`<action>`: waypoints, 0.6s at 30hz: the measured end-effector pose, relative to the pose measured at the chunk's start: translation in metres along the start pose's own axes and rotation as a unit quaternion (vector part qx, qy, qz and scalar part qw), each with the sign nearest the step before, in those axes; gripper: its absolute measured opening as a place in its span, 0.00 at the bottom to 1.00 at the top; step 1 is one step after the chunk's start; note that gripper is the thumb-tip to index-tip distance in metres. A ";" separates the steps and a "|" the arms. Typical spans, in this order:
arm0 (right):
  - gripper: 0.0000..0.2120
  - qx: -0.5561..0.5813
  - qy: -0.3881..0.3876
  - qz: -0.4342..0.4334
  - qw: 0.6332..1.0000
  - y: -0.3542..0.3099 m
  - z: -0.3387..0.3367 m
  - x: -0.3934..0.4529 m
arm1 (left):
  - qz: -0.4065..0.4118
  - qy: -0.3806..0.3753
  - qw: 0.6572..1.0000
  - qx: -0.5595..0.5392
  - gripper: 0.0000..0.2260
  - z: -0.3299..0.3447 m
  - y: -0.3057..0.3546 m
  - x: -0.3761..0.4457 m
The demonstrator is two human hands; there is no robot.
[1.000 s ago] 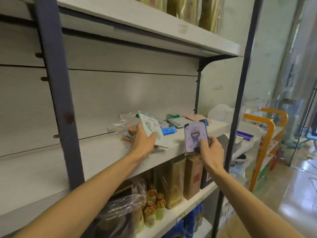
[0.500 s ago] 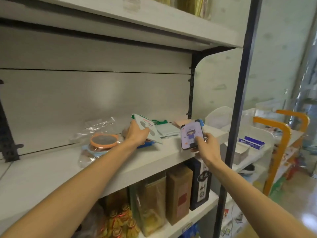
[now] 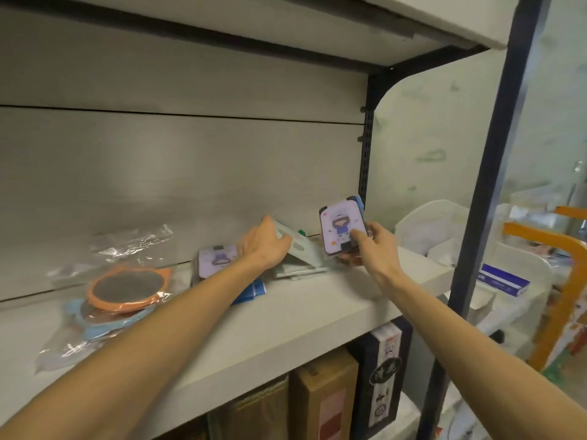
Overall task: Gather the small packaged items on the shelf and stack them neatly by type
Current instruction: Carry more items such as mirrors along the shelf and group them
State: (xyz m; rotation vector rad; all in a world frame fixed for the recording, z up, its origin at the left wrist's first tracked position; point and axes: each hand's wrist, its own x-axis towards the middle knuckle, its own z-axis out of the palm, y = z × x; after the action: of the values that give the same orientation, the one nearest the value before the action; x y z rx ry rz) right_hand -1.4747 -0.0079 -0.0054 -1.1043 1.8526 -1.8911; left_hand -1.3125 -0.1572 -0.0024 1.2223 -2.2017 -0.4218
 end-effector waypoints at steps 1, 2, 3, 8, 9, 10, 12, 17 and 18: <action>0.08 0.006 -0.007 -0.004 1.000 0.001 0.006 0.007 | 0.021 0.016 0.997 0.066 0.15 -0.001 -0.001 0.003; 0.07 0.004 -0.011 -0.012 1.000 0.002 0.012 0.013 | 0.041 0.038 0.991 0.124 0.14 -0.004 -0.002 0.005; 0.06 -0.006 -0.011 -0.023 1.000 0.003 0.018 0.018 | 0.055 0.060 0.983 0.164 0.14 -0.009 -0.002 0.006; 0.03 -0.034 -0.013 -0.069 0.997 0.002 0.060 0.034 | 0.014 0.092 0.968 0.235 0.17 -0.042 -0.025 0.010; 0.05 -0.033 -0.017 -0.081 0.996 0.000 0.071 0.032 | 0.008 0.096 0.965 0.246 0.17 -0.050 -0.032 0.008; 0.08 -0.025 -0.029 -0.095 0.995 -0.003 0.082 0.028 | 0.003 0.100 0.961 0.256 0.17 -0.057 -0.038 0.004; 0.13 -0.002 -0.067 -0.119 0.991 -0.006 0.102 0.015 | -0.008 0.109 0.957 0.267 0.15 -0.070 -0.049 -0.007; 0.17 -0.040 -0.119 -0.122 0.985 0.000 0.149 -0.015 | -0.012 0.107 0.947 0.302 0.16 -0.090 -0.064 -0.044; 0.15 -0.069 -0.128 -0.131 0.981 0.002 0.154 -0.020 | -0.010 0.106 0.943 0.316 0.16 -0.091 -0.066 -0.052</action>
State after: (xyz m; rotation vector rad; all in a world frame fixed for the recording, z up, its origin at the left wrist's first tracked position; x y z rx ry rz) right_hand -1.3580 -0.1074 -0.0309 -1.6251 1.7846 -1.6673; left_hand -1.1908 -0.1477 0.0164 1.5214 -2.1993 0.4369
